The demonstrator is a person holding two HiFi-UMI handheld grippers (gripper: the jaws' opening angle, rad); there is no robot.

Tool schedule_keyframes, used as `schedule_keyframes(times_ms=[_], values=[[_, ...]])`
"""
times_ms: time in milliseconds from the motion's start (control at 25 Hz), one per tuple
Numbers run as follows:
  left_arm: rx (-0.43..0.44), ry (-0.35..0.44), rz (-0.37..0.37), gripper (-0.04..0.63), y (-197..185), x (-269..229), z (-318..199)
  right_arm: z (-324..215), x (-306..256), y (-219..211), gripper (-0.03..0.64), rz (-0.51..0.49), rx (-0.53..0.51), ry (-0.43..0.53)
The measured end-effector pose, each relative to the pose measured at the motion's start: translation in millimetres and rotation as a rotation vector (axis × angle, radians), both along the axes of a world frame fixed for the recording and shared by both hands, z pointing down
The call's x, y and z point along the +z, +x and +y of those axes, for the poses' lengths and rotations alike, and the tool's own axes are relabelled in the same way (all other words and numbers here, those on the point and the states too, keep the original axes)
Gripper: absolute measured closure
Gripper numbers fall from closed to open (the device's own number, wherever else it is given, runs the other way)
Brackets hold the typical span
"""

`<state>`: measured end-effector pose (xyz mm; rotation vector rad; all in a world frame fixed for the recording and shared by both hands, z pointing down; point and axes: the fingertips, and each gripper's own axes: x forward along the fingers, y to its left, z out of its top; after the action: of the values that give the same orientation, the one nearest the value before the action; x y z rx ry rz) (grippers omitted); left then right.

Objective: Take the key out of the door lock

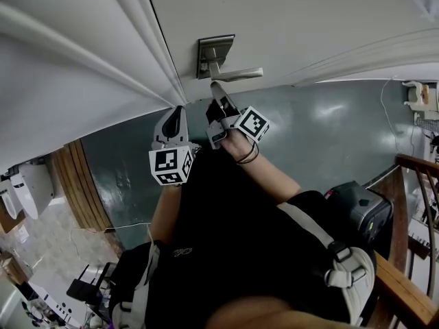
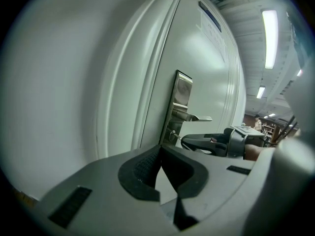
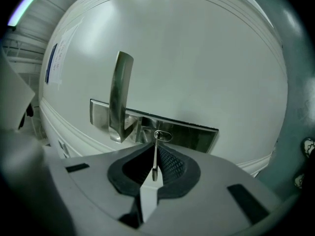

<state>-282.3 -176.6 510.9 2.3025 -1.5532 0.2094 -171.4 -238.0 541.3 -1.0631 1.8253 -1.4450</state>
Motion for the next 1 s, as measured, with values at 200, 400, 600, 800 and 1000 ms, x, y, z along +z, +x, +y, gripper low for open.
schedule_keyframes(times_ms=[200, 400, 600, 800, 1000], values=[[0.031, -0.010, 0.015, 0.572, 2.5, 5.2, 8.2, 19.8, -6.1, 1.8, 0.588, 0.034, -0.009, 0.041], [0.067, -0.021, 0.020, 0.572, 10.5, 10.7, 12.3, 42.0, -10.3, 8.3, 0.588, 0.039, -0.004, 0.047], [0.079, -0.022, 0.014, 0.572, 26.0, 9.8, 21.8, 60.4, -12.7, 15.9, 0.588, 0.112, -0.049, 0.061], [0.054, -0.030, 0.000, 0.572, 40.1, 13.2, 31.2, 75.9, -6.8, 31.1, 0.588, 0.245, -0.122, 0.092], [0.034, -0.053, -0.007, 0.572, 77.9, 20.8, 58.3, 104.7, -5.8, 59.9, 0.588, 0.368, -0.215, 0.150]])
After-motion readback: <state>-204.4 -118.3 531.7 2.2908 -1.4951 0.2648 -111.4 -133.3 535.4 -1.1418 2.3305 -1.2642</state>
